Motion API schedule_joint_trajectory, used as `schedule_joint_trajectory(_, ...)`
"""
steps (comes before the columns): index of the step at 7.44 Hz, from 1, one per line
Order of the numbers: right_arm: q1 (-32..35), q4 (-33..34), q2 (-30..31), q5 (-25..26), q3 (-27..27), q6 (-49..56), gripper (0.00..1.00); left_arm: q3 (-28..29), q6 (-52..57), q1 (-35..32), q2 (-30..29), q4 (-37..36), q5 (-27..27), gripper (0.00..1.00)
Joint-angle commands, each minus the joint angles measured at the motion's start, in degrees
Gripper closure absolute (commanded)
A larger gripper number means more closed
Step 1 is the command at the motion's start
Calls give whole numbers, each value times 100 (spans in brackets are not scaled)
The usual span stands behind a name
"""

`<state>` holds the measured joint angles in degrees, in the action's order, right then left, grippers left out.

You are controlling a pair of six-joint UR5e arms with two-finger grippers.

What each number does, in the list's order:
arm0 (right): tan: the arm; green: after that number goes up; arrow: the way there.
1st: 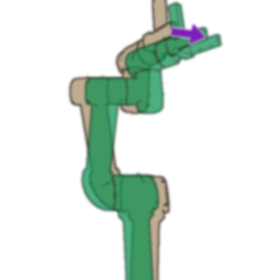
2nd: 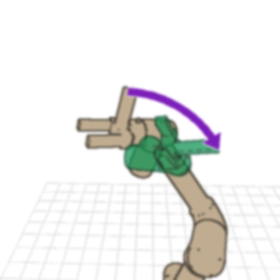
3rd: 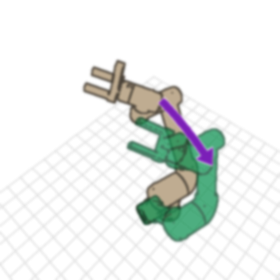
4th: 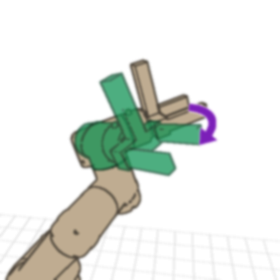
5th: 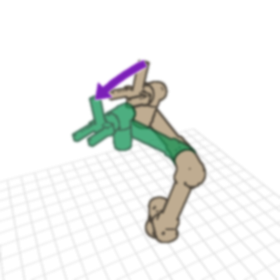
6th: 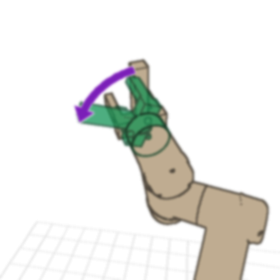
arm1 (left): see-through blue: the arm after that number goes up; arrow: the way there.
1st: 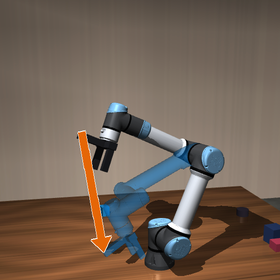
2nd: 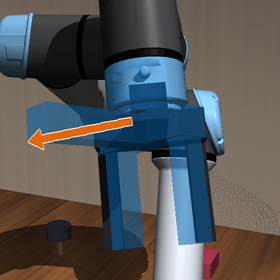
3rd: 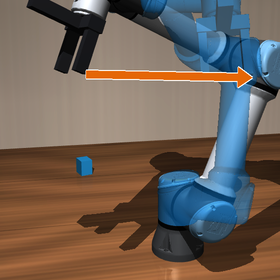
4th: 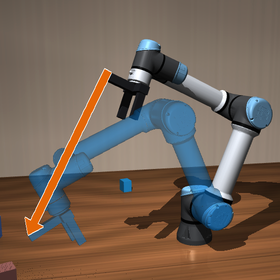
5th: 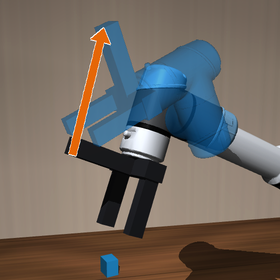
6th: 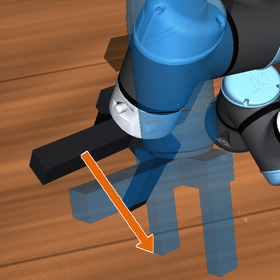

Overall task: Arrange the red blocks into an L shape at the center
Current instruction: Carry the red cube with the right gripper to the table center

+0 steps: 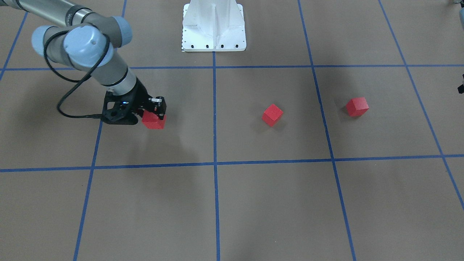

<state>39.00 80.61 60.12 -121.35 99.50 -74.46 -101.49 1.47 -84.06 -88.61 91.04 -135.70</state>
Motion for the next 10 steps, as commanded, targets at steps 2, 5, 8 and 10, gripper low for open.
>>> schedule_joint_trajectory(2, -892, 269, -527, 540, -54, -761, 100, 76, -7, 91, -16, -7, 9, 0)
schedule_joint_trajectory(5, -1446, 1098, -1098, 1181, -280, -728, 100, 77, -7, 109, -16, -7, 18, 0)
schedule_joint_trajectory(8, -1554, 1089, -1371, 1219, -624, -675, 100, 50, -7, 109, -8, 2, 18, 0)
schedule_joint_trajectory(10, -1606, 1002, -1433, 1228, -800, -640, 100, 33, -7, 109, -8, 2, 18, 0)
